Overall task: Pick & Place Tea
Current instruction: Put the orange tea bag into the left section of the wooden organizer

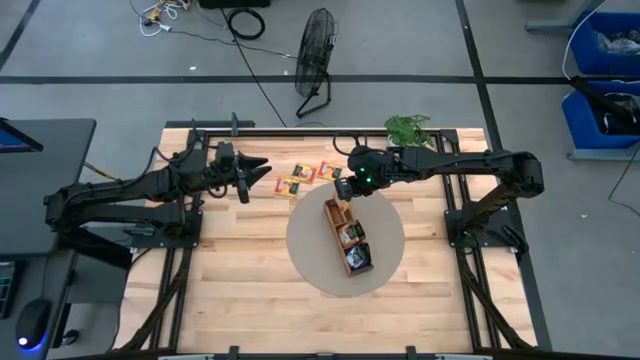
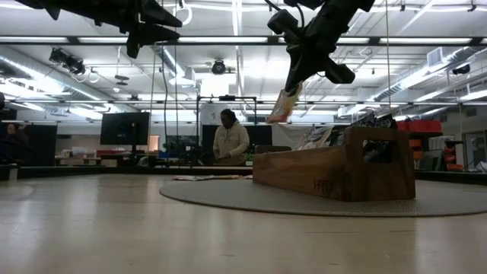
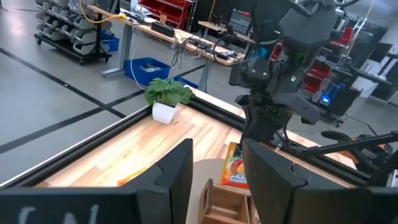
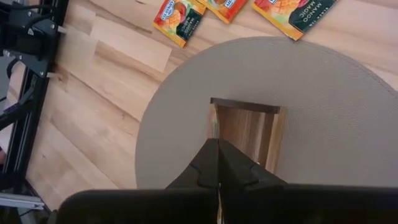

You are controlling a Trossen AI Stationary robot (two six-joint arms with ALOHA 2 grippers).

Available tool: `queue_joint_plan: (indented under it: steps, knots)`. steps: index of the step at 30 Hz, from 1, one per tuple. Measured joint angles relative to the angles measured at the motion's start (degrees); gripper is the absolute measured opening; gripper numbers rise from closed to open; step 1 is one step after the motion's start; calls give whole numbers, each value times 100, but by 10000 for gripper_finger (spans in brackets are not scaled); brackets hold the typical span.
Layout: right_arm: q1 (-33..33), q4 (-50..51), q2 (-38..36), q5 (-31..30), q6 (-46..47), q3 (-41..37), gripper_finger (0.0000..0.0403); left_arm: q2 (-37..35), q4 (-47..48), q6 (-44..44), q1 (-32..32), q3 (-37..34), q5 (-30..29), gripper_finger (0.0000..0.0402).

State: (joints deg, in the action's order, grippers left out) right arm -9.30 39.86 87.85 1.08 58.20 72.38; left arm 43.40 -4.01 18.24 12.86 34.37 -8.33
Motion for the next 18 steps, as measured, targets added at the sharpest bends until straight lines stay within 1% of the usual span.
queue_joint_plan:
  steps: [18]
  knots:
    - [0,-2,0,-17,-19,0,0,7,123,35,2,0,2,144]
